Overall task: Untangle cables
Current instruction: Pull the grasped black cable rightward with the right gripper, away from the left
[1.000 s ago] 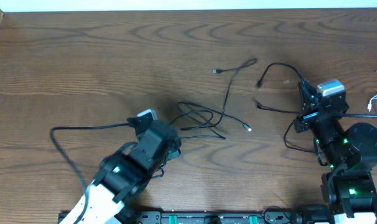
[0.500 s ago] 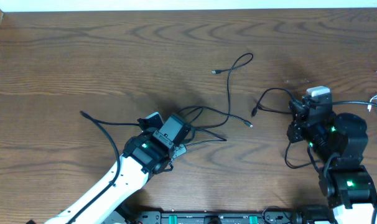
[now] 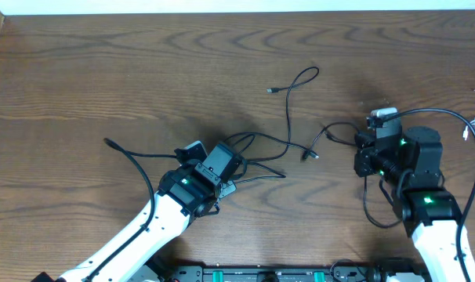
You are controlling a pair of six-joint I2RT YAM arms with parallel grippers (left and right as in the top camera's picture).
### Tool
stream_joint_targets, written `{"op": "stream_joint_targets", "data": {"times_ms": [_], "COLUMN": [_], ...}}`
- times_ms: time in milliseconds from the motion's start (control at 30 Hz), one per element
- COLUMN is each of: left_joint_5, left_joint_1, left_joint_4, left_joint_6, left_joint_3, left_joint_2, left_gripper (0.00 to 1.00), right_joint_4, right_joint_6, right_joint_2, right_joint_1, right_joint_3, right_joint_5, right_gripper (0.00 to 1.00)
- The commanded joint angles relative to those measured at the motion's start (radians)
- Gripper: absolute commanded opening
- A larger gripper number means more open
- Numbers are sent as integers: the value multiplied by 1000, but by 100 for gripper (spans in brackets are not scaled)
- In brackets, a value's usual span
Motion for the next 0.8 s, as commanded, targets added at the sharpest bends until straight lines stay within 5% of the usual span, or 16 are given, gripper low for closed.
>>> {"op": "stream_joint_targets", "data": {"times_ms": [0,100,233,533,767], "left_joint_5": [-11,-11,-11,-10,-10], "left_joint_1": [3,3,3,3,3], "left_joint_4": [0,6,16,32,32], "left_joint_6": [-6,-6,-6,-6,-6], "left_joint_3": [13,13,13,13,13], "left_joint_2": [3,3,3,3,3], "left_gripper": [8,8,8,8,8], "right_joint_4": [2,19,69,325,599], "right_joint_6": [-19,-19,-19,3,219], "right_joint_2": [31,49,58,58,58], "right_joint_1": [-35,-59,-84,-93,-93], "right_joint_3": [-22,-35,-48,-47,-10], "right_joint_5": [2,31,36,41,41], "right_gripper": [3,4,21,99,99]}}
